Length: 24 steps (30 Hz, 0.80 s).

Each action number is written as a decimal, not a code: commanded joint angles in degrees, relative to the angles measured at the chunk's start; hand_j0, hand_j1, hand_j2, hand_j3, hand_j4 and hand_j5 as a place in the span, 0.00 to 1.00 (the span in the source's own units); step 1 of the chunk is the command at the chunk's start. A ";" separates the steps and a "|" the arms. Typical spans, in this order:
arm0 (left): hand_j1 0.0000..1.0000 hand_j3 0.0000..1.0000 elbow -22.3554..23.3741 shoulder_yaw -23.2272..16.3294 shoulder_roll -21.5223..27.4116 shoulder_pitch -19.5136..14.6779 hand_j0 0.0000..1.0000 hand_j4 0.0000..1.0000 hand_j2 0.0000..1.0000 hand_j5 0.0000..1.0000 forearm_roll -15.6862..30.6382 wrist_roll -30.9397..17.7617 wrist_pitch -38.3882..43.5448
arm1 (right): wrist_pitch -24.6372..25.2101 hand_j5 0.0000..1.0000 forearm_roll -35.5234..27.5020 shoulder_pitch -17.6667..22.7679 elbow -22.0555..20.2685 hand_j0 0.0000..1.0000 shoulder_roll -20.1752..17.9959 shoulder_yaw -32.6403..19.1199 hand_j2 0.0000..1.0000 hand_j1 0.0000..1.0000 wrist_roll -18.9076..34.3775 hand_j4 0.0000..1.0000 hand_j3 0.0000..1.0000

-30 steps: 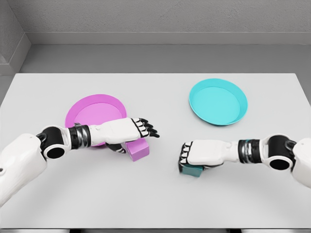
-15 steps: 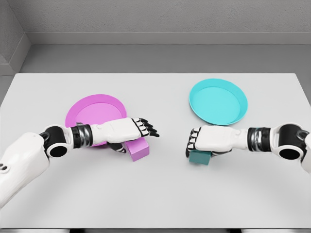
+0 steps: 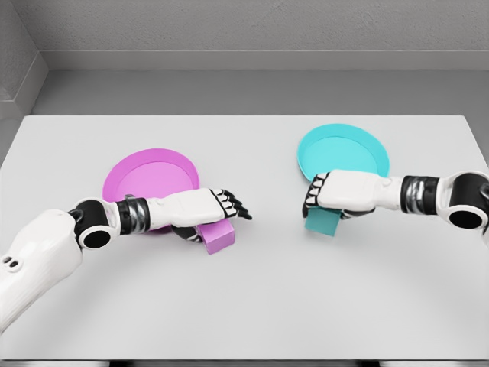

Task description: Place the blocks in the corresponding plates according to their colors

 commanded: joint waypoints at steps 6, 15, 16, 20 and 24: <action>0.63 0.63 -0.03 0.03 0.00 -0.26 0.63 0.63 0.63 0.63 0.65 -0.75 0.08 | 0.09 0.61 -0.42 -1.23 3.16 0.61 0.37 -0.44 0.61 0.61 0.02 0.61 0.61; 0.59 0.59 -0.03 0.12 0.00 -0.79 0.59 0.59 0.59 0.59 1.09 -1.37 0.08 | 0.09 0.61 -0.42 -2.55 5.00 0.61 1.34 -0.53 0.61 0.61 -0.07 0.61 0.61; 0.59 0.59 -0.12 0.12 0.00 -0.88 0.59 0.59 0.59 0.59 1.18 -1.28 0.08 | 0.09 0.61 -0.51 -2.64 5.00 0.61 1.34 -0.62 0.61 0.61 -0.07 0.61 0.61; 0.59 0.59 -0.55 0.20 0.00 -1.58 0.59 0.59 0.59 0.59 1.26 -1.28 0.08 | 0.09 0.60 -0.42 -3.16 5.88 0.60 1.34 -1.41 0.60 0.60 0.02 0.60 0.60; 0.59 0.59 -0.73 0.38 0.00 -2.20 0.59 0.59 0.59 0.59 1.62 -1.28 0.08 | 0.09 0.61 -0.51 -3.78 7.37 0.61 1.43 -1.85 0.61 0.61 -0.07 0.61 0.61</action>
